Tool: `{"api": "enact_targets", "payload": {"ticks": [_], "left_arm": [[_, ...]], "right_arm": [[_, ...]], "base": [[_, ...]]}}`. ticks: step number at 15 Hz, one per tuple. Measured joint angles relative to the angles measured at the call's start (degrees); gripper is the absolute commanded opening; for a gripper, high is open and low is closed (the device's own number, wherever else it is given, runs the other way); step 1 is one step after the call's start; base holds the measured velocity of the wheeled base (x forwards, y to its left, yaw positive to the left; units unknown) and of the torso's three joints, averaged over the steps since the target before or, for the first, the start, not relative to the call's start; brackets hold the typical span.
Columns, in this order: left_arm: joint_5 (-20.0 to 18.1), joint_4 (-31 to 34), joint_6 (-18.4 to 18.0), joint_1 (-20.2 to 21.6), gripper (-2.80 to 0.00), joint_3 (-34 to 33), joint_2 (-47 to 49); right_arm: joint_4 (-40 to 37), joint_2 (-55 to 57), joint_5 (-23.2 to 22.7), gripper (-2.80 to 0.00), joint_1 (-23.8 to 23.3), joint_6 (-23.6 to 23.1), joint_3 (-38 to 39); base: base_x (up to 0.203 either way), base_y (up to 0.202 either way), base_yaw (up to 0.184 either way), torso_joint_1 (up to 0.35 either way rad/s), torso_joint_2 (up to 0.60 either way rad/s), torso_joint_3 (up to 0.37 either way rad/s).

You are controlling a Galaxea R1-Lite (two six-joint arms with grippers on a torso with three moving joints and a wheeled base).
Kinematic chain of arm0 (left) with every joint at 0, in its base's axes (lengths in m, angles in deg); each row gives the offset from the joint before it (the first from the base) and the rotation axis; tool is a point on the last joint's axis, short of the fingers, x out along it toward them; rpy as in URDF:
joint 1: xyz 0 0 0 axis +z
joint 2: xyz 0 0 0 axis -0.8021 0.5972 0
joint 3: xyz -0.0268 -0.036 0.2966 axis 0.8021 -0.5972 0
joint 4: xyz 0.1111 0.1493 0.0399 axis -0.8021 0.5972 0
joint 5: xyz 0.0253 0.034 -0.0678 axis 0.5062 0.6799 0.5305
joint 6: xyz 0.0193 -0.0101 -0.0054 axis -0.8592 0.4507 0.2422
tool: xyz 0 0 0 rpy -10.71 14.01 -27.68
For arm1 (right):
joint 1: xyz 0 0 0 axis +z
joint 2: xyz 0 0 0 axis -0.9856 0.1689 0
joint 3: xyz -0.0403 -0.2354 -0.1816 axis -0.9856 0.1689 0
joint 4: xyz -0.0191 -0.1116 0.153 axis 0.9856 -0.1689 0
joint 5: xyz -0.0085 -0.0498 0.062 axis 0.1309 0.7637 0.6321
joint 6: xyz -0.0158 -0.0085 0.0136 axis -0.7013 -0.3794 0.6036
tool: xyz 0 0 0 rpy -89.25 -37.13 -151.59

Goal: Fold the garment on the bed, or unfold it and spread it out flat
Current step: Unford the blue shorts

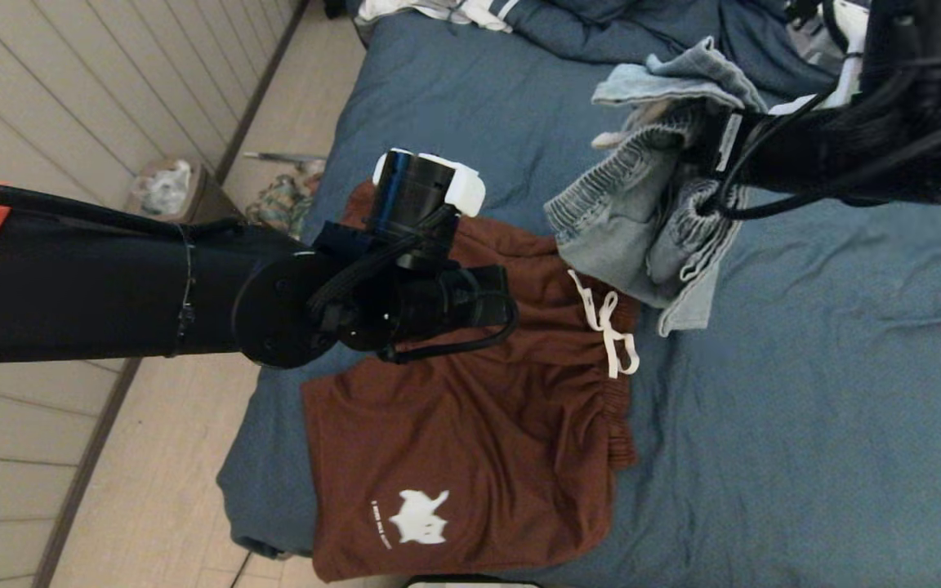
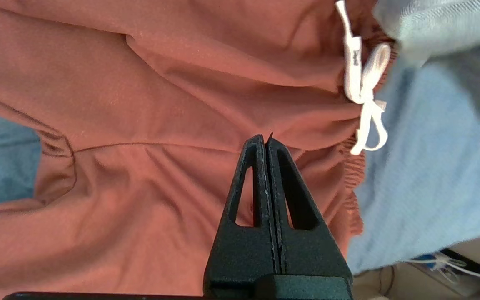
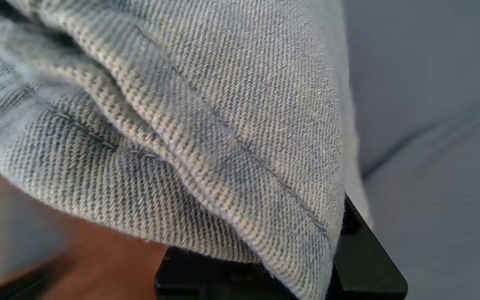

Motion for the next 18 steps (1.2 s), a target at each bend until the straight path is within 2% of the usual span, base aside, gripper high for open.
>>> {"api": "enact_targets", "payload": {"ticks": [2, 3, 6, 11, 13, 15, 16, 18], "left_arm": [[-1.2, 0.6, 0.0, 0.0, -2.80, -0.7, -1.6], [-1.8, 1.1, -0.1, -0.1, -2.80, -0.8, -2.5], [-2.0, 1.5, -0.1, -0.1, -2.80, -1.0, -5.0], [-2.3, 1.4, -1.0, 0.0, -2.80, -0.9, -8.7], [-2.9, 1.1, -0.9, 0.0, -2.80, -1.2, -9.4], [-2.9, 0.9, -0.9, 0.0, -2.80, -1.7, -9.7], [-3.0, 0.8, -0.8, 0.3, 0.00, -1.8, -9.6], [-4.1, 0.7, -0.7, 1.1, 0.00, -1.8, -9.3]], "right_arm": [[-8.3, -1.5, -6.8, -2.80, 0.2, 5.1, -3.1], [-9.5, -1.8, -7.6, -2.80, 0.2, 5.5, -3.8], [-10.1, -1.9, -7.6, -2.80, 2.0, 5.6, -6.1], [-16.4, -0.7, -8.3, -2.80, 4.4, 4.4, -11.5], [-21.3, -0.1, -10.6, -2.80, 5.6, 3.9, -14.7], [-22.5, 0.4, -11.9, -2.80, 7.3, 3.9, -15.7], [-22.5, 0.6, -12.3, -2.80, 8.4, 3.9, -15.7], [-22.5, 1.0, -12.9, -2.80, 10.3, 3.9, -15.5]], "base": [[0.000, 0.000, 0.000, 0.000, 0.00, 0.000], [0.000, 0.000, 0.000, 0.000, 0.00, 0.000], [0.000, 0.000, 0.000, 0.000, 0.00, 0.000], [0.000, 0.000, 0.000, 0.000, 0.00, 0.000], [0.000, 0.000, 0.000, 0.000, 0.00, 0.000], [0.000, 0.000, 0.000, 0.000, 0.00, 0.000], [0.000, 0.000, 0.000, 0.000, 0.00, 0.000], [0.000, 0.000, 0.000, 0.000, 0.00, 0.000]]}}
